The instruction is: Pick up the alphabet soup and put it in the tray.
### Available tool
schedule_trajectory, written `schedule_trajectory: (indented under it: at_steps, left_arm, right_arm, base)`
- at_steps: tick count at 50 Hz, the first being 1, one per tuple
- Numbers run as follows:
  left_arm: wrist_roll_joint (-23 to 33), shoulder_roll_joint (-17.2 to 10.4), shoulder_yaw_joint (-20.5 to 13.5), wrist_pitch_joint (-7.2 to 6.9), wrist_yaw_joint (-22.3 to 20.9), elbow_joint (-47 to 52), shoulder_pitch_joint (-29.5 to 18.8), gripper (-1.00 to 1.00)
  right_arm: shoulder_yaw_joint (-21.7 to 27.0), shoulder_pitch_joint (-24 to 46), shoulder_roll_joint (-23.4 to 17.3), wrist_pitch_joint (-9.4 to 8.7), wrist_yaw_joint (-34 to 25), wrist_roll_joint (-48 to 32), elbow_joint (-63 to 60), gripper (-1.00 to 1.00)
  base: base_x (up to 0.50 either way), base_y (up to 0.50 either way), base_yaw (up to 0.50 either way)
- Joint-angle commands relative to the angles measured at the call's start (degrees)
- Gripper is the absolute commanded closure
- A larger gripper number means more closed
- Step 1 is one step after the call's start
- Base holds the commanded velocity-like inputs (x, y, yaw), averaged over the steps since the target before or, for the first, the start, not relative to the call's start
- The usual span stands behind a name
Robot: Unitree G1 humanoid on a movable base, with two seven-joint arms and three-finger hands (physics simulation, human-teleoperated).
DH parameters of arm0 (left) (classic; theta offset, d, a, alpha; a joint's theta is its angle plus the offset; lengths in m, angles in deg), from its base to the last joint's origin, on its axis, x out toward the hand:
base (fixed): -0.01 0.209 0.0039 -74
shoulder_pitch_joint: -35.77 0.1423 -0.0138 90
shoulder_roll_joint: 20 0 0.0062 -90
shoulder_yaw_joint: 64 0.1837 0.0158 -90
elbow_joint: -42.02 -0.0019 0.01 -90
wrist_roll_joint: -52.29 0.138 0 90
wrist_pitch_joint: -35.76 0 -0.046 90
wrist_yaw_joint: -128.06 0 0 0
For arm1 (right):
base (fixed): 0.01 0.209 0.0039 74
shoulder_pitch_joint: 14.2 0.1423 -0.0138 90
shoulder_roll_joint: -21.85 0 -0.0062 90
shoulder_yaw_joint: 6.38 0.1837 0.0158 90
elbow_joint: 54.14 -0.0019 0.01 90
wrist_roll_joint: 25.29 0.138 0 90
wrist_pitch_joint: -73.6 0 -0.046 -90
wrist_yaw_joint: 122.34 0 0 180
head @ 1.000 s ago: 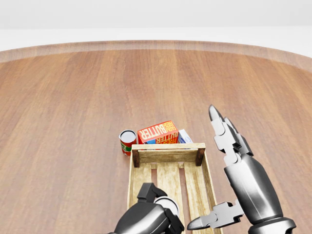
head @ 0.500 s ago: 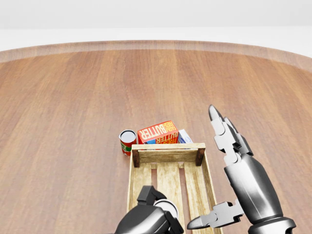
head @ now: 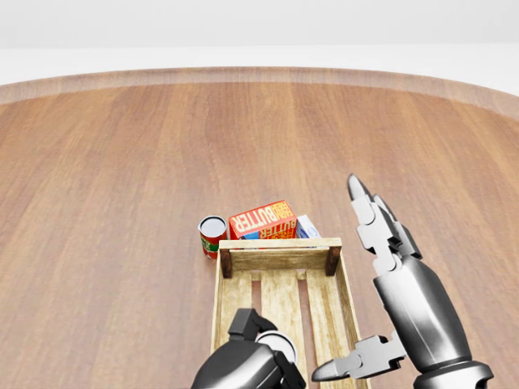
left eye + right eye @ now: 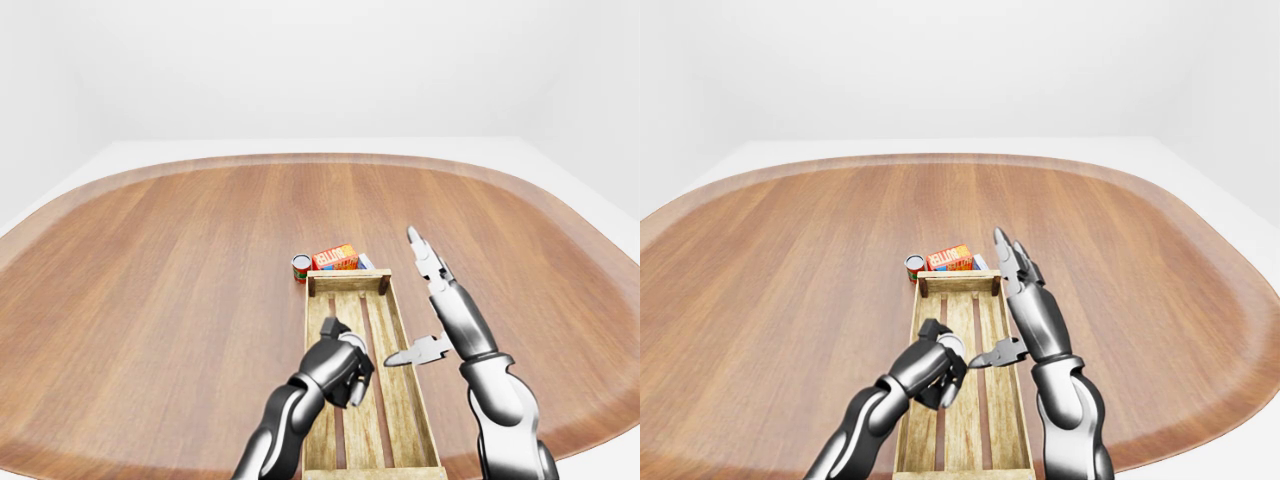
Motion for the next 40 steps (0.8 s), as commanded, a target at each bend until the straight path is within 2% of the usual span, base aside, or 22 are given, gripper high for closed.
schedule_trajectory:
  at_steps: [1, 14, 18, 20, 22, 37, 40]
  left_arm:
    - [-0.9, 0.1, 0.0, 0.00, 0.4, 0.7, -0.2, 0.99]
    - [-0.9, 0.0, 0.1, 0.00, 0.6, 0.7, 0.2, 0.97]
    - [-0.9, -0.1, 0.1, 0.00, 0.6, 0.7, 0.3, 0.83]
    - [-0.9, -0.1, 0.2, 0.00, 0.7, 0.6, 0.3, 0.83]
    - [-0.9, -0.1, 0.2, 0.00, 0.6, 0.8, 0.4, 0.73]
    - [-1.0, -0.1, 0.2, 0.00, 0.8, 0.5, 0.4, 0.53]
    - [-1.0, -0.1, 0.2, 0.00, 0.8, 0.5, 0.4, 0.40]
  right_arm:
    - [0.0, 0.0, 0.0, 0.00, 0.0, 0.0, 0.1, -0.98]
    - [0.0, -0.1, 0.0, 0.00, 0.1, -0.1, 0.0, -0.98]
    - [0.0, -0.2, 0.0, 0.00, 0.0, -0.1, -0.1, -0.98]
    - [0.0, -0.2, 0.0, 0.00, 0.0, -0.1, -0.1, -0.98]
    - [0.0, -0.2, 0.0, 0.00, 0.0, -0.1, -0.1, -0.98]
    - [-0.1, -0.1, 0.1, 0.00, 0.1, 0.0, 0.1, -0.98]
    - [-0.1, 0.0, 0.0, 0.00, 0.1, 0.0, 0.2, -0.98]
  base:
    - [0.00, 0.00, 0.00]
    - [0.00, 0.00, 0.00]
    - [0.00, 0.00, 0.00]
    - [0.00, 0.00, 0.00]
    - [0.00, 0.00, 0.00]
    - [0.00, 0.00, 0.00]
    - [0.00, 0.00, 0.00]
